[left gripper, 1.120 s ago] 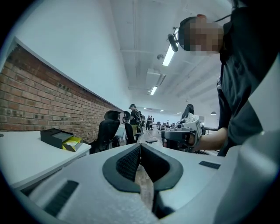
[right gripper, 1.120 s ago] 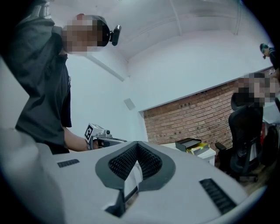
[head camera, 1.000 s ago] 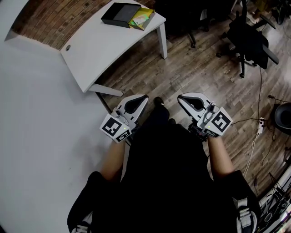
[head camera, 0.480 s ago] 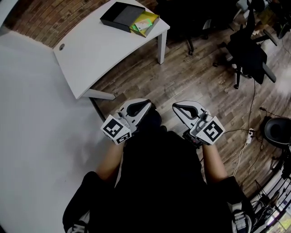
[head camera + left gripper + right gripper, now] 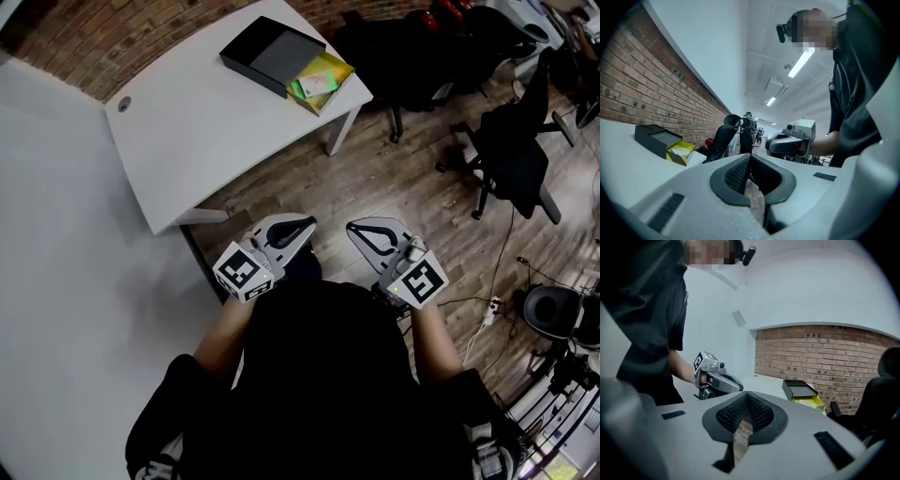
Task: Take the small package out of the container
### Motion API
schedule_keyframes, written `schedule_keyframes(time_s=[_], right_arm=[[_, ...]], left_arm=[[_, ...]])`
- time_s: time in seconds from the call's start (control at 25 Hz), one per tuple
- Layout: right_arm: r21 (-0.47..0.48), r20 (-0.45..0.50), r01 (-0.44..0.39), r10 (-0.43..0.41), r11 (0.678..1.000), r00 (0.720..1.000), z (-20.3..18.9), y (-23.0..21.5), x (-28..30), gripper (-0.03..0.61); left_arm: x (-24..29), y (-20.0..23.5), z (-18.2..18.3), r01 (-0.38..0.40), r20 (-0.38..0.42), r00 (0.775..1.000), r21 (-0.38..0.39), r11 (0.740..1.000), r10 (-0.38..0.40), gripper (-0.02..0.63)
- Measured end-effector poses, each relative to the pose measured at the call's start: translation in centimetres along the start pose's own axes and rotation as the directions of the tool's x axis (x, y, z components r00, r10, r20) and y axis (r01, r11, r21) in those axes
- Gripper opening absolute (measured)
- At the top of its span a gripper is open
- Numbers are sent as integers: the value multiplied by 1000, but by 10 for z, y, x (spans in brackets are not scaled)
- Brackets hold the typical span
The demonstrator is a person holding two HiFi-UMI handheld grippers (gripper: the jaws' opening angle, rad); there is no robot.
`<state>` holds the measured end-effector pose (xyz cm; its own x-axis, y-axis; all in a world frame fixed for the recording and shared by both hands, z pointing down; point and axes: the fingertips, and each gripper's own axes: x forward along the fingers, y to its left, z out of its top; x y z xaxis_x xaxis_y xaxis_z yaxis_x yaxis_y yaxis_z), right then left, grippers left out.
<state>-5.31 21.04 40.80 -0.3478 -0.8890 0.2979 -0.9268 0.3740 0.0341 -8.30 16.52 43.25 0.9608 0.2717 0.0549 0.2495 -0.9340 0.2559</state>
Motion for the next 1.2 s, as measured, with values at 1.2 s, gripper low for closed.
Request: schedule_keyframes(time_s=[1.2], right_arm=[[12, 93, -94, 92, 996, 991, 36, -184, 93, 6]], left_arm=[[51, 163, 64, -188, 1, 982, 58, 980, 188, 15]])
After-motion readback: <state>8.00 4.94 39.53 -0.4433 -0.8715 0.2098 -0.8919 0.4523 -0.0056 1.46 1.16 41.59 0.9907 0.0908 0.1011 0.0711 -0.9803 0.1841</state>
